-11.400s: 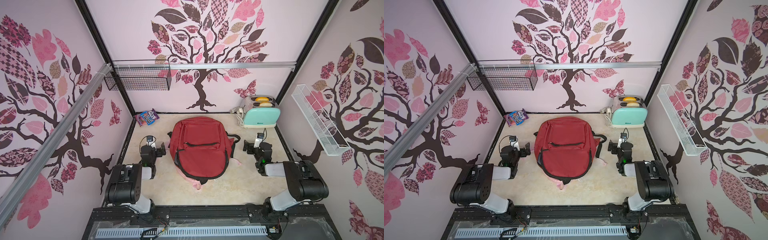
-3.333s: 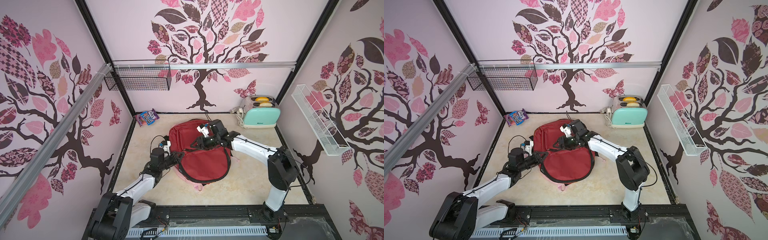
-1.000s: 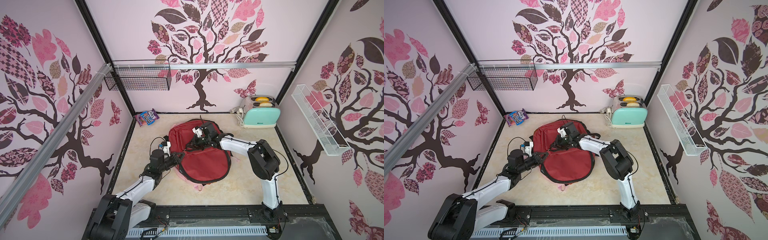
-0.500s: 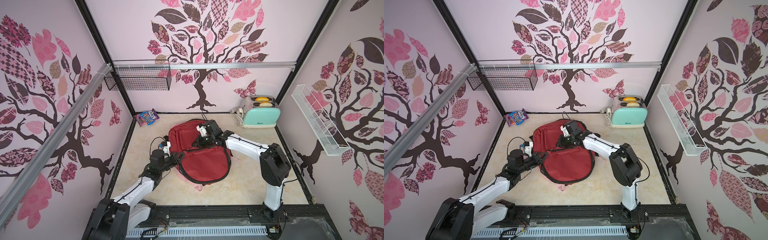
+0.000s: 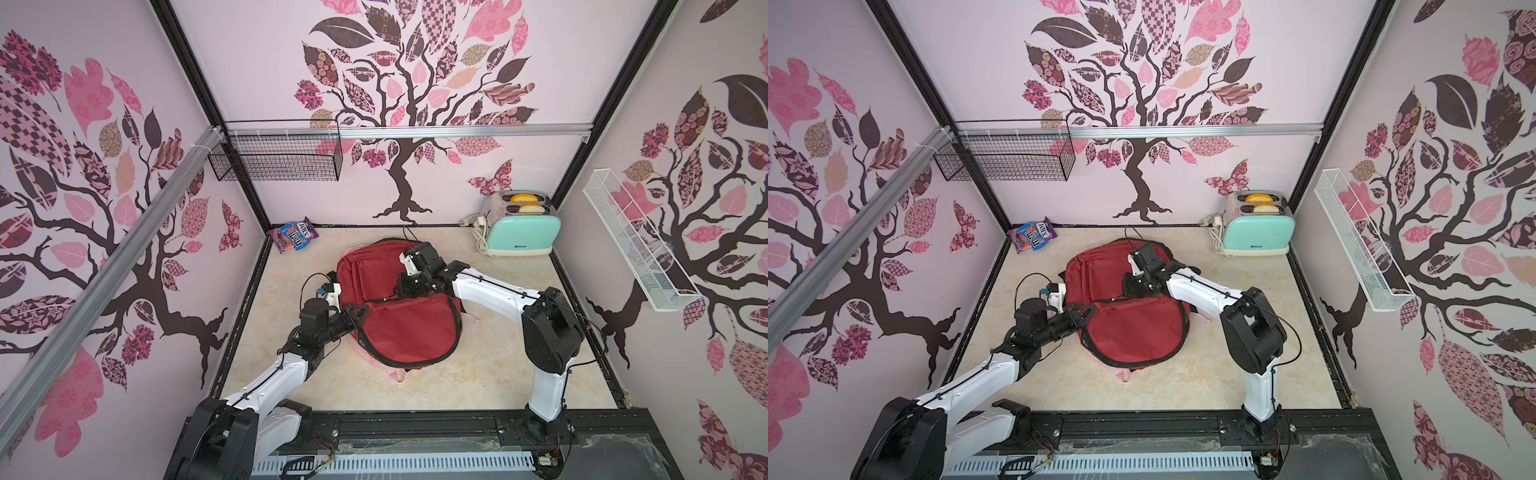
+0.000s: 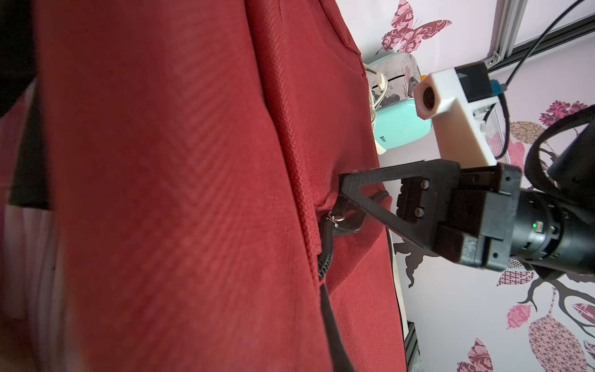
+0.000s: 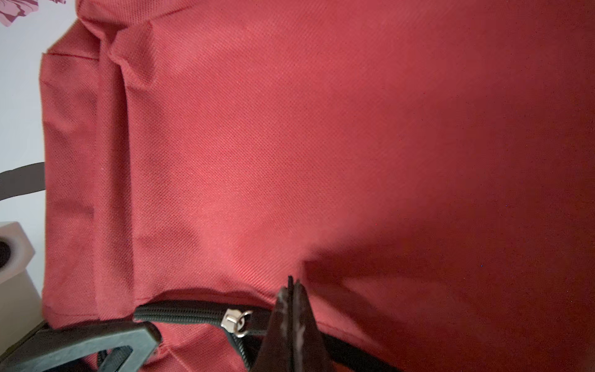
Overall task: Zip up the backpack
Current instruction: Zip the zipper on the backpack.
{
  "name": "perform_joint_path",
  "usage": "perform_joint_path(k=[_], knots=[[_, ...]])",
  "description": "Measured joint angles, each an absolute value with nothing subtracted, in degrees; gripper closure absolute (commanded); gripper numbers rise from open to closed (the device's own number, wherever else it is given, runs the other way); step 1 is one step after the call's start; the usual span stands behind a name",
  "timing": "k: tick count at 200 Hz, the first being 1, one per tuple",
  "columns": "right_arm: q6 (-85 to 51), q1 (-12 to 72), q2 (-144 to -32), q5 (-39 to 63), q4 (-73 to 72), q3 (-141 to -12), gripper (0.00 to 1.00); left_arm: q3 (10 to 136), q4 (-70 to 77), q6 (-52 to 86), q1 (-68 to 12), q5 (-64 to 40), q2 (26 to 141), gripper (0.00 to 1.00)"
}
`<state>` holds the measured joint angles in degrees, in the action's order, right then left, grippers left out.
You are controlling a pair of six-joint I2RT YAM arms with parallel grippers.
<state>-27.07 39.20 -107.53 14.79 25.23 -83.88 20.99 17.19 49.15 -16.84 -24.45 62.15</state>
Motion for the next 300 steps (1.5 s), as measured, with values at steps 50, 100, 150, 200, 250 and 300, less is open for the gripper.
perform_joint_path(k=[50,100,150,200,250,300], knots=[[-25.6,37.6,-104.6,11.0,26.8,-82.7,1.0,21.0,16.2,49.1,-16.9,-23.9,61.6,1.0],[-24.3,34.4,-104.2,8.0,29.1,-80.6,1.0,21.4,14.6,49.1,-16.9,-23.3,61.0,1.0],[-23.2,31.3,-104.0,5.5,29.8,-80.5,1.0,21.4,14.0,49.0,-16.9,-22.9,61.0,1.0],[-22.9,29.1,-103.1,3.9,31.1,-80.5,1.0,21.7,13.2,48.8,-17.0,-22.5,60.9,1.0],[-22.9,26.9,-102.5,3.4,32.4,-80.5,1.0,22.1,12.7,48.5,-17.1,-22.2,60.9,1.0],[-23.1,26.2,-102.4,4.3,32.9,-80.5,1.0,22.3,12.4,48.4,-17.3,-22.0,60.9,1.0]])
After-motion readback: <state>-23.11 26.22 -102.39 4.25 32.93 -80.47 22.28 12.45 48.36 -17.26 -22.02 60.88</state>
